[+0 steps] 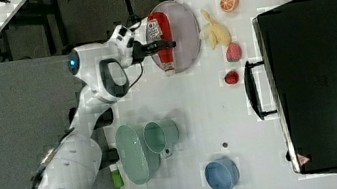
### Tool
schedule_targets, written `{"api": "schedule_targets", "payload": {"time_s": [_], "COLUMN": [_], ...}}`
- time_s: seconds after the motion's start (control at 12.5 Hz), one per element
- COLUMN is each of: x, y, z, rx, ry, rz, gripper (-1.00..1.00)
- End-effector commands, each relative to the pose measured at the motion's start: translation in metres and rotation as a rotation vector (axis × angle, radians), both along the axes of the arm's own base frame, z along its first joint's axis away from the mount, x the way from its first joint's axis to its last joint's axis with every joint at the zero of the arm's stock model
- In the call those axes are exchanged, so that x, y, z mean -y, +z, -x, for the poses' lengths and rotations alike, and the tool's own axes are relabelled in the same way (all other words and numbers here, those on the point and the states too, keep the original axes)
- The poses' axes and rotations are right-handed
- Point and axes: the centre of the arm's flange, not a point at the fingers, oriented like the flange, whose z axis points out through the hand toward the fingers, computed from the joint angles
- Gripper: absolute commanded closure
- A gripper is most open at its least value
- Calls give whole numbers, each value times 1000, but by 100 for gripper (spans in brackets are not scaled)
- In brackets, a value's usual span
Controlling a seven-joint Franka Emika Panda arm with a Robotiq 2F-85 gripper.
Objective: Pick ketchup from plate and place it on table.
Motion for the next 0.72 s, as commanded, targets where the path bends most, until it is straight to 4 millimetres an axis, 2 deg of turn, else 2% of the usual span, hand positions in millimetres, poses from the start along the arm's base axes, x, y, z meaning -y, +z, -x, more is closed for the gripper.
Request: {"api": "schedule_targets", "payload": {"time_s": [0.08, 0.24, 0.4, 0.56, 0.72], "x": [32, 51, 74, 93, 101], "y": [134, 166, 184, 188, 182], "z": [-17, -5, 17, 44, 75], "rx": [86, 49, 24, 8, -21], "ry": [-106, -168, -196, -225, -242], "rz": [-54, -98, -80, -61, -44], "gripper": [-21, -21, -21, -21, -21]}}
